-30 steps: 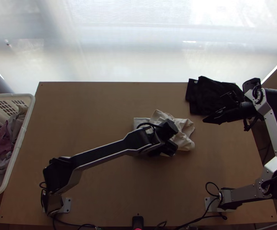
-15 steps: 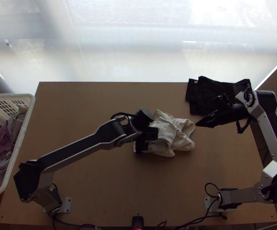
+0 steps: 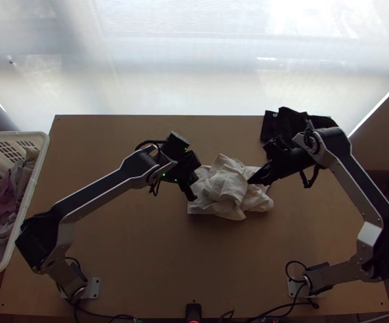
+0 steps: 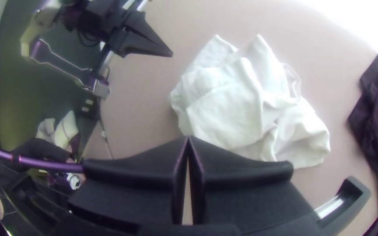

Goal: Fold the t-shirt

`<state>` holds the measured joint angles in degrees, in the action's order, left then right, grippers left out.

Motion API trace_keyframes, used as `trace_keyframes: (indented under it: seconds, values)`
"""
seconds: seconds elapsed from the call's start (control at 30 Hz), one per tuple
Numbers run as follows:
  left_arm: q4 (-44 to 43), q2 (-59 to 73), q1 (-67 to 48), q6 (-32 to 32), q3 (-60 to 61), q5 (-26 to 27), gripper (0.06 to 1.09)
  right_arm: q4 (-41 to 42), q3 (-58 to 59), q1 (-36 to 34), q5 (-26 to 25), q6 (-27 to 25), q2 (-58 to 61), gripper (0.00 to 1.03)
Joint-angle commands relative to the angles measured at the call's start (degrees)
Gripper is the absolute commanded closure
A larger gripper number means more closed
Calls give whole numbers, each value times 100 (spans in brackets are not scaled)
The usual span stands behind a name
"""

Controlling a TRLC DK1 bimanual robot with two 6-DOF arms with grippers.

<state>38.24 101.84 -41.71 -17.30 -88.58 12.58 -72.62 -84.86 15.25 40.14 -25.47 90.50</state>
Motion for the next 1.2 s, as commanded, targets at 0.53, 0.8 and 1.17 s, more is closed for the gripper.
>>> trace_keyframes:
  seconds: [0.53, 0.8, 1.17]
  values:
    - [-124, 1822, 788, 1712, -37, 1722, 103, 1171, -453, 1640, -6, 297, 1286, 100]
    - [-124, 1795, 673, 1677, -37, 1581, 103, 1303, -1331, 1631, -15, 289, 2314, 100]
    - [-124, 1619, 585, 1554, 51, 1414, 103, 2050, -716, 1455, -217, 34, 2824, 100]
